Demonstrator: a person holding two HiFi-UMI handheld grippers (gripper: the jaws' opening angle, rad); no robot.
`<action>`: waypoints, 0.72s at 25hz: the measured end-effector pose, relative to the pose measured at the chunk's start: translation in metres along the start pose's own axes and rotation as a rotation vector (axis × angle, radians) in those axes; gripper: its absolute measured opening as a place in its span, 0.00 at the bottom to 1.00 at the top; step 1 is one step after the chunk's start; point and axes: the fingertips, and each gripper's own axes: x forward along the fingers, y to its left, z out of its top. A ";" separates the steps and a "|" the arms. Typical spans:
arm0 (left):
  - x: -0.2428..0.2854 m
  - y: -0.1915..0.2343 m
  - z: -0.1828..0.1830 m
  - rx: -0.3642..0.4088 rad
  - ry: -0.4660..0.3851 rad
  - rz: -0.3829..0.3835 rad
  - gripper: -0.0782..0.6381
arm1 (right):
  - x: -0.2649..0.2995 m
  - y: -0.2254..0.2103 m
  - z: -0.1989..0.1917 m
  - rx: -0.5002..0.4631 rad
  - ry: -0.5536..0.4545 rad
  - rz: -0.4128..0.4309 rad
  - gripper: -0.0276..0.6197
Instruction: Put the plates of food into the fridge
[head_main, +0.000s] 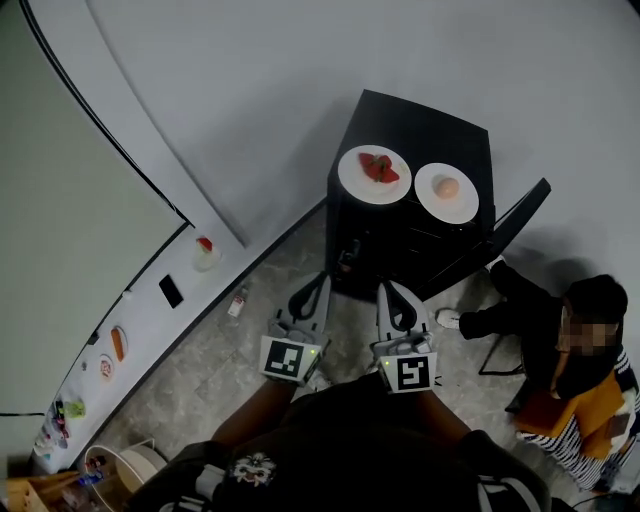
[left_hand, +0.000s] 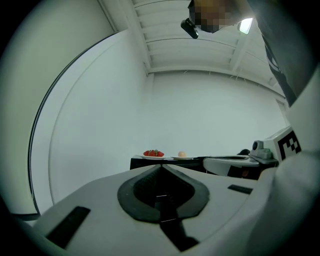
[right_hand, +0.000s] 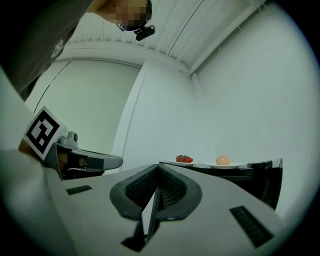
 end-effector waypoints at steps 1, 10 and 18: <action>0.003 -0.001 0.002 -0.002 -0.003 -0.010 0.14 | 0.000 -0.003 0.001 -0.004 0.000 -0.009 0.08; 0.039 -0.012 0.007 0.003 0.005 -0.042 0.14 | 0.005 -0.055 -0.009 0.022 0.021 -0.089 0.08; 0.066 -0.029 0.003 0.001 0.018 -0.071 0.14 | 0.004 -0.088 -0.017 0.009 0.045 -0.134 0.08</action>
